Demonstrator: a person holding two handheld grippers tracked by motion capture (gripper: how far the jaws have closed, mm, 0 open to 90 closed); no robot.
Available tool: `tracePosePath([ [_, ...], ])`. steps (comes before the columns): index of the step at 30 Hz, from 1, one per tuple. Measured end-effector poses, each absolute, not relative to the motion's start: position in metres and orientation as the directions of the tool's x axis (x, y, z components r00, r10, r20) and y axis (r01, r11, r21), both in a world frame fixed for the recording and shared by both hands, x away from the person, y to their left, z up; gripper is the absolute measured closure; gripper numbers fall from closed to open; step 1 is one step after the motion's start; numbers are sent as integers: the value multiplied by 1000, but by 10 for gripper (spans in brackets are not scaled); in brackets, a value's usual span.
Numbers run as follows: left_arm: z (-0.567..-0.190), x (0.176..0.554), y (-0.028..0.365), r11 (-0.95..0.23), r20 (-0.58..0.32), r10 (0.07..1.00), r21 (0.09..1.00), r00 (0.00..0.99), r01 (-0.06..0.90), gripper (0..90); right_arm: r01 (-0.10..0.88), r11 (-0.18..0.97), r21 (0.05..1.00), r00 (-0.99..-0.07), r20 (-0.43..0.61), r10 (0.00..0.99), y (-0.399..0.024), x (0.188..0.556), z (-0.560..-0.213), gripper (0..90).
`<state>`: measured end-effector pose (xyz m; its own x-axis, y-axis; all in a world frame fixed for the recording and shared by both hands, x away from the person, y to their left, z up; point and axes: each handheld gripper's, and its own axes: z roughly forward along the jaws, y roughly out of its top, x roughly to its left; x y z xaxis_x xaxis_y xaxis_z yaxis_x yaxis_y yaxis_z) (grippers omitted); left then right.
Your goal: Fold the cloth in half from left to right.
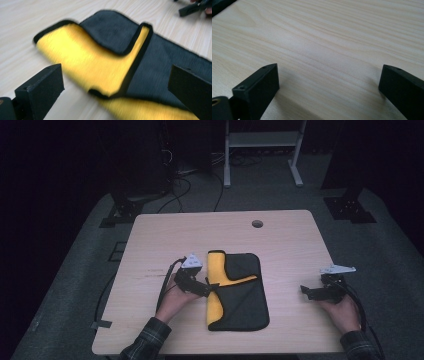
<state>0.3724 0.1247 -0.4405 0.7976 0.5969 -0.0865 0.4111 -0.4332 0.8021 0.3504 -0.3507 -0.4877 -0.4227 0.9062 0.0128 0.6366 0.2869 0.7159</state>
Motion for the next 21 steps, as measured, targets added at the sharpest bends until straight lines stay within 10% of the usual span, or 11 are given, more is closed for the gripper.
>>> tracePosePath([
  [21,-470,337,200,-514,-9,680,706,733,486,0,647,271,713,-398,12,917,-351,350,-488,0],
])
